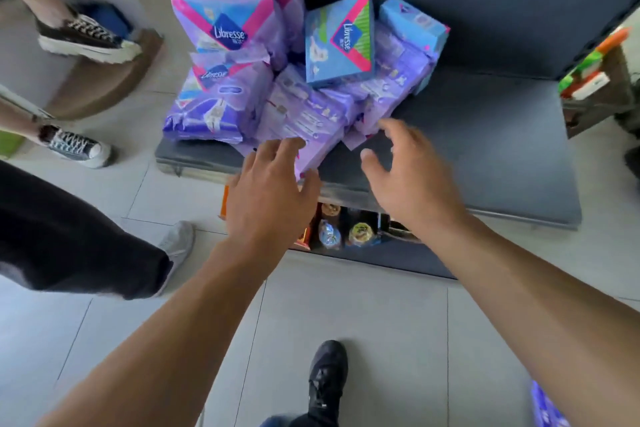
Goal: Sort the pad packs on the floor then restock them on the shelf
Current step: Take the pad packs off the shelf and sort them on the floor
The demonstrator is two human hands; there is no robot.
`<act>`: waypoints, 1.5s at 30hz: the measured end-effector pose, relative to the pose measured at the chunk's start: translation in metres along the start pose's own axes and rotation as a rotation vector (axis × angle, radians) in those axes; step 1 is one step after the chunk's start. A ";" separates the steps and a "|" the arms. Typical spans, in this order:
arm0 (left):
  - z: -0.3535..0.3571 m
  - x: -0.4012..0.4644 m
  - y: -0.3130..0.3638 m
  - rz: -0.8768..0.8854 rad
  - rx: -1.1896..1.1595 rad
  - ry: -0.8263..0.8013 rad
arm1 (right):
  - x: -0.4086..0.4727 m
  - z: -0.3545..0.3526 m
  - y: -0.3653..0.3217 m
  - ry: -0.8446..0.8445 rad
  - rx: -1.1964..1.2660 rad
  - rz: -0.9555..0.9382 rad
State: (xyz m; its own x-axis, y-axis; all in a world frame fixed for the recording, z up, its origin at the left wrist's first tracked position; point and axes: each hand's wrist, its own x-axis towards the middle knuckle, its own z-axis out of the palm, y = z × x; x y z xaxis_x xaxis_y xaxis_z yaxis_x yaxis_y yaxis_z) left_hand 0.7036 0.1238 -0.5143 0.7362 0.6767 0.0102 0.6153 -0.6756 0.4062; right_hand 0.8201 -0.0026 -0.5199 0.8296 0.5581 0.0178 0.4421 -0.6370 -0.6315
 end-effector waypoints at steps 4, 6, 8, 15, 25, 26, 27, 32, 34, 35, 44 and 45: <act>0.012 0.044 -0.013 0.071 -0.011 -0.037 | 0.062 0.025 0.003 0.017 0.149 0.267; 0.022 0.059 -0.016 0.112 -0.016 -0.076 | 0.085 0.034 0.006 0.101 0.302 0.466; 0.031 0.067 -0.017 0.143 -0.028 -0.088 | 0.104 0.041 0.011 0.169 0.394 0.587; 0.046 0.079 -0.001 0.219 -0.073 -0.076 | 0.110 0.041 0.032 0.348 0.542 0.629; 0.065 0.048 0.067 0.254 -0.225 -0.153 | 0.015 -0.023 0.088 0.448 0.644 0.440; 0.066 0.041 0.075 0.220 -0.274 -0.175 | 0.005 -0.030 0.093 0.450 0.647 0.411; 0.068 0.034 0.085 0.170 -0.351 -0.206 | -0.006 -0.038 0.097 0.450 0.640 0.367; 0.070 0.004 0.142 -0.478 -1.165 -0.458 | -0.071 -0.087 0.125 0.407 0.343 0.026; 0.070 -0.006 0.157 -0.571 -1.350 -0.633 | -0.097 -0.104 0.147 0.366 0.192 -0.083; 0.071 -0.012 0.163 -0.566 -1.403 -0.736 | -0.110 -0.112 0.159 0.347 0.136 -0.109; 0.125 -0.100 0.229 -0.345 -1.110 -0.958 | -0.225 -0.155 0.246 0.428 0.027 0.215; 0.129 -0.110 0.238 -0.324 -1.109 -0.968 | -0.239 -0.158 0.253 0.439 0.258 0.430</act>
State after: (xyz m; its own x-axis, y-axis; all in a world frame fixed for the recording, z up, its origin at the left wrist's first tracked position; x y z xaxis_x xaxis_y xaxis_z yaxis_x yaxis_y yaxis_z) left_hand 0.8050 -0.1494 -0.5370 0.7826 0.0013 -0.6226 0.5899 0.3182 0.7421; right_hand 0.7875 -0.3812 -0.5610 0.9998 -0.0203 0.0024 -0.0097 -0.5761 -0.8173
